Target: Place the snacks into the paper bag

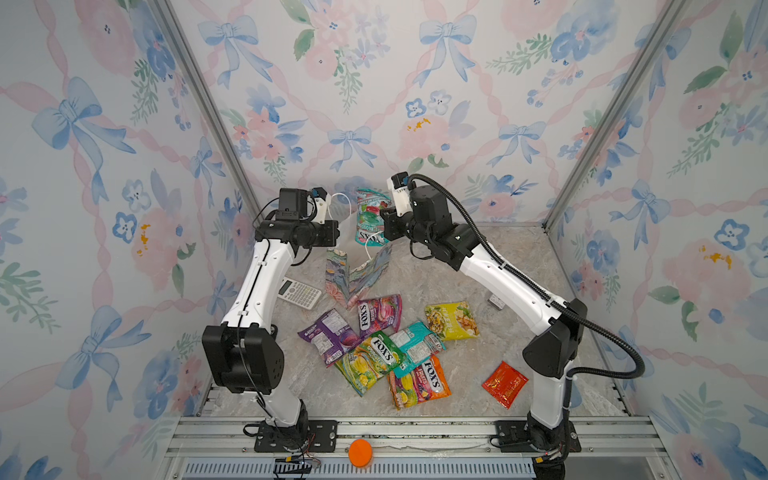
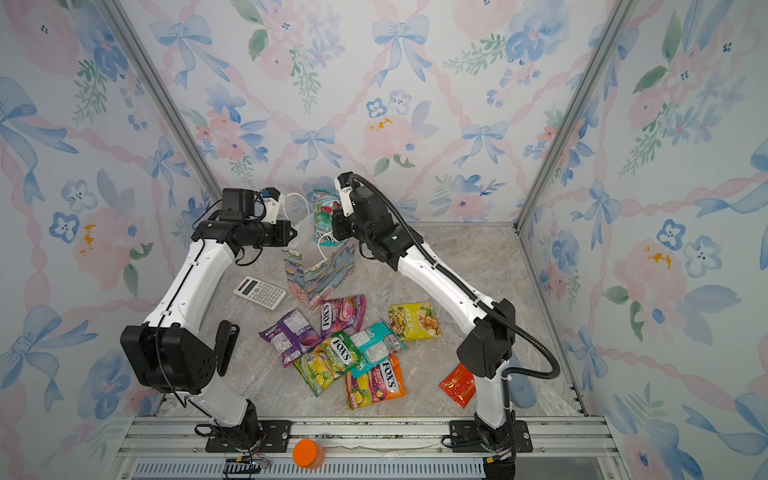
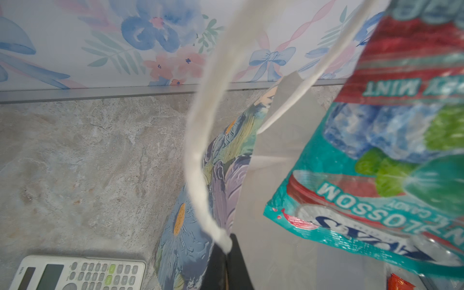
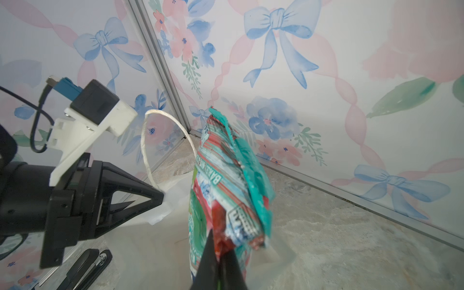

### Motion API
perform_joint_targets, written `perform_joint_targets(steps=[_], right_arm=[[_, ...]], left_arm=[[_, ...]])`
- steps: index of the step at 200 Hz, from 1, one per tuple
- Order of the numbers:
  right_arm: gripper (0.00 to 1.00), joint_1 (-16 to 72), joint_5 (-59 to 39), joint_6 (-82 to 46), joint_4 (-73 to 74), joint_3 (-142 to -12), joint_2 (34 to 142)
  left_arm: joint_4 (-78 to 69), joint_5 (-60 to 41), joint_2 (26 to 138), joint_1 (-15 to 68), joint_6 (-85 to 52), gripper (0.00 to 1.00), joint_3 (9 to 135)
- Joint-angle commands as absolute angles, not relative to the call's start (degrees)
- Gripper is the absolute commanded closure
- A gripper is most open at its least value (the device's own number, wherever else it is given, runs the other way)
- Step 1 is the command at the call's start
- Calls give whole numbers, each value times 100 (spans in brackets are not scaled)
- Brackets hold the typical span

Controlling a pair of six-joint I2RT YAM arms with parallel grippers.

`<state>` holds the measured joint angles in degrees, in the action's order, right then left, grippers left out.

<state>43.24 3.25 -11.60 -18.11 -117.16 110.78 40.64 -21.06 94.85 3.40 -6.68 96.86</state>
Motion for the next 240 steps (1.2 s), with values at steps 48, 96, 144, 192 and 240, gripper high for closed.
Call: perform_joint_targets(steps=[48, 96, 144, 192, 240], right_arm=[[100, 4402, 144, -1958, -936, -11347, 10821], [100, 4512, 167, -2087, -933, -11739, 11192], [100, 4572, 125, -2227, -989, -12053, 11539], [100, 4583, 114, -2317, -896, -11844, 11464], [100, 4585, 77, -2413, -686, -11293, 11131]], left_arm=[[4154, -2110, 9407, 352, -785, 100, 9598], [4162, -2136, 9407, 352, -800, 100, 9598], [4162, -2145, 9411, 349, -791, 100, 9595], [4156, -2127, 9414, 344, -784, 100, 9580], [4160, -2101, 9415, 316, -783, 100, 9584]])
